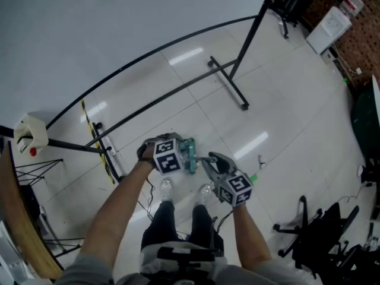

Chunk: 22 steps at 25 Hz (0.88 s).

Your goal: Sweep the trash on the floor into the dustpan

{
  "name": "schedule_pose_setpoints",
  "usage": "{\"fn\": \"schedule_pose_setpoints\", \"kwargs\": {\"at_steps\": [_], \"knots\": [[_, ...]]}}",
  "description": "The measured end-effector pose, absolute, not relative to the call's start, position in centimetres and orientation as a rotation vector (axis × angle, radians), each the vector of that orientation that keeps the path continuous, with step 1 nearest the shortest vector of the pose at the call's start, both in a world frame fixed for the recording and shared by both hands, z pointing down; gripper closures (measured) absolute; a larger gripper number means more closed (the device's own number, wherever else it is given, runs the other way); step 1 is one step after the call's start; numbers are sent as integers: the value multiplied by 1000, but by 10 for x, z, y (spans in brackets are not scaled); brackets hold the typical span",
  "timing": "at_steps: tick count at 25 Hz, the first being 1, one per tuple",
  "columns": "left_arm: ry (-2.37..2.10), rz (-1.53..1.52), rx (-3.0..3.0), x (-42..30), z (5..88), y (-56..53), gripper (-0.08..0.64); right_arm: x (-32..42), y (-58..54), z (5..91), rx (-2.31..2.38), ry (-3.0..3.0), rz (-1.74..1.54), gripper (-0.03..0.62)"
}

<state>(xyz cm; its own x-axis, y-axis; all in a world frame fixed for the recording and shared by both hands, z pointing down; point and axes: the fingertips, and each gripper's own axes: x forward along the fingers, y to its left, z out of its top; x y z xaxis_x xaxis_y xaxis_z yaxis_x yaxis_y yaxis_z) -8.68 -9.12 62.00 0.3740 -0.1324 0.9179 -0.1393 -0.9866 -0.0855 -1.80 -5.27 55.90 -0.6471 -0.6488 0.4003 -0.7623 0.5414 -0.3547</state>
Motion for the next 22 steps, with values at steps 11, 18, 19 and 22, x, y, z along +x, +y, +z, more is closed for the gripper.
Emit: {"fn": "schedule_pose_setpoints", "kwargs": {"at_steps": [11, 18, 19, 22], "knots": [[-379, 1634, 2523, -106, 626, -87, 449, 38, -91, 499, 1410, -2634, 599, 485], [-374, 1630, 2522, -107, 625, -80, 449, 80, -97, 495, 1562, -2551, 552, 491], [-373, 1629, 2520, -108, 625, -79, 450, 84, -96, 496, 1571, -2537, 528, 491], [-369, 1627, 2519, -110, 626, -75, 450, 95, -91, 507, 1595, -2490, 488, 490]]}}
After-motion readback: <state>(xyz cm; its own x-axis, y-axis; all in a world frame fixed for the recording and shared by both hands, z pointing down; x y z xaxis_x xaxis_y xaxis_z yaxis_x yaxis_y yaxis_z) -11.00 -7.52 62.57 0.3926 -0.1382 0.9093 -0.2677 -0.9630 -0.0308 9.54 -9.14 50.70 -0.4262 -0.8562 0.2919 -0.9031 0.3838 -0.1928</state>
